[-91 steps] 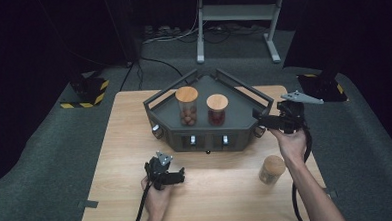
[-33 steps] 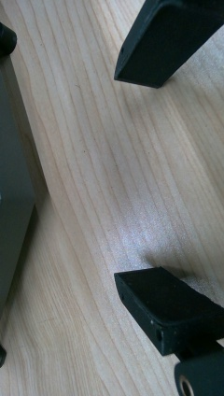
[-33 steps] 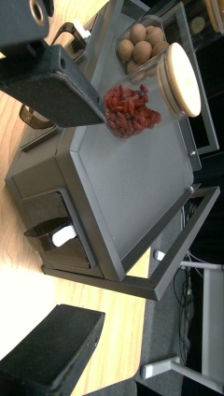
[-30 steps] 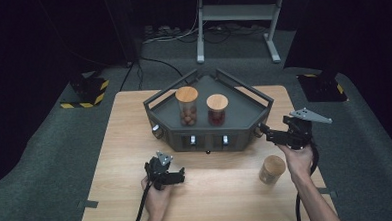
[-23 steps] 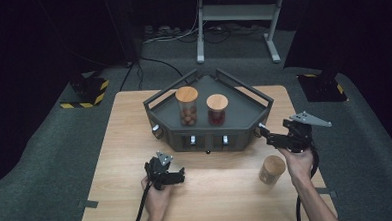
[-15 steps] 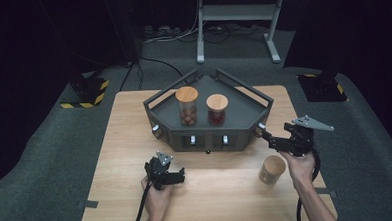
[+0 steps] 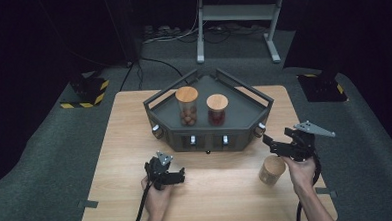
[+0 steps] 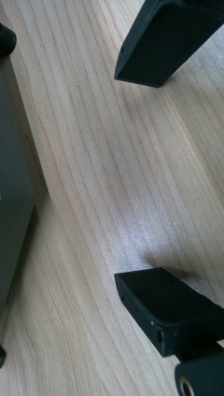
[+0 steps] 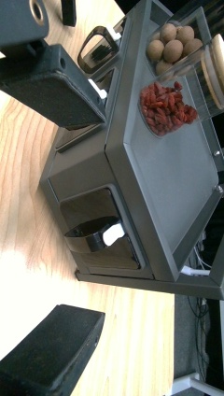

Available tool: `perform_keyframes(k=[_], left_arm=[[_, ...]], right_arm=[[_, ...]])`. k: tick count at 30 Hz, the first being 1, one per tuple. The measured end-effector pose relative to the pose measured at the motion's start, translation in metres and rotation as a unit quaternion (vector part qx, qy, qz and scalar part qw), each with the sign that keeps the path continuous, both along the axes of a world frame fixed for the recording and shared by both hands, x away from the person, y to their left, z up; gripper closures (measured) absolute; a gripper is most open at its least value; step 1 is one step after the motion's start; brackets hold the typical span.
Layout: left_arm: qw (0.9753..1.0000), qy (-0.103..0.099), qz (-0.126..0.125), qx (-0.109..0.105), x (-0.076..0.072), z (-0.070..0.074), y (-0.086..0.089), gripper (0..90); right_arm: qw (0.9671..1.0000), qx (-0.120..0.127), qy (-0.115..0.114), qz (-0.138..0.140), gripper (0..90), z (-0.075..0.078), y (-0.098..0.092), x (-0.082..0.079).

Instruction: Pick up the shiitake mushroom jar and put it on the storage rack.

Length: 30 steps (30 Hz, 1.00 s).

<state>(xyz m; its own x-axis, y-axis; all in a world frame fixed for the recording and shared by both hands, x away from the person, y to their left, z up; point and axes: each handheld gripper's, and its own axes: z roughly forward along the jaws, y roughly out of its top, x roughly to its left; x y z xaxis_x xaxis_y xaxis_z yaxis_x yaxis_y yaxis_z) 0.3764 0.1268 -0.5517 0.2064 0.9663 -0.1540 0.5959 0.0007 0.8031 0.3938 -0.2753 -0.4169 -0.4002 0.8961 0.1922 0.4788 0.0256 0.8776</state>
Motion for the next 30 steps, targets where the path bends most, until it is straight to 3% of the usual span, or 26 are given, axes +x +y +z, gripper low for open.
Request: perform_keyframes(k=[30], left_arm=[[1.0000, 0.000, 0.000, 0.000, 0.000, 0.000, 0.000, 4.3]], right_arm=[[0.9999, 0.009, 0.003, 0.006, 5.7, -0.024, -0.007, -0.018]])
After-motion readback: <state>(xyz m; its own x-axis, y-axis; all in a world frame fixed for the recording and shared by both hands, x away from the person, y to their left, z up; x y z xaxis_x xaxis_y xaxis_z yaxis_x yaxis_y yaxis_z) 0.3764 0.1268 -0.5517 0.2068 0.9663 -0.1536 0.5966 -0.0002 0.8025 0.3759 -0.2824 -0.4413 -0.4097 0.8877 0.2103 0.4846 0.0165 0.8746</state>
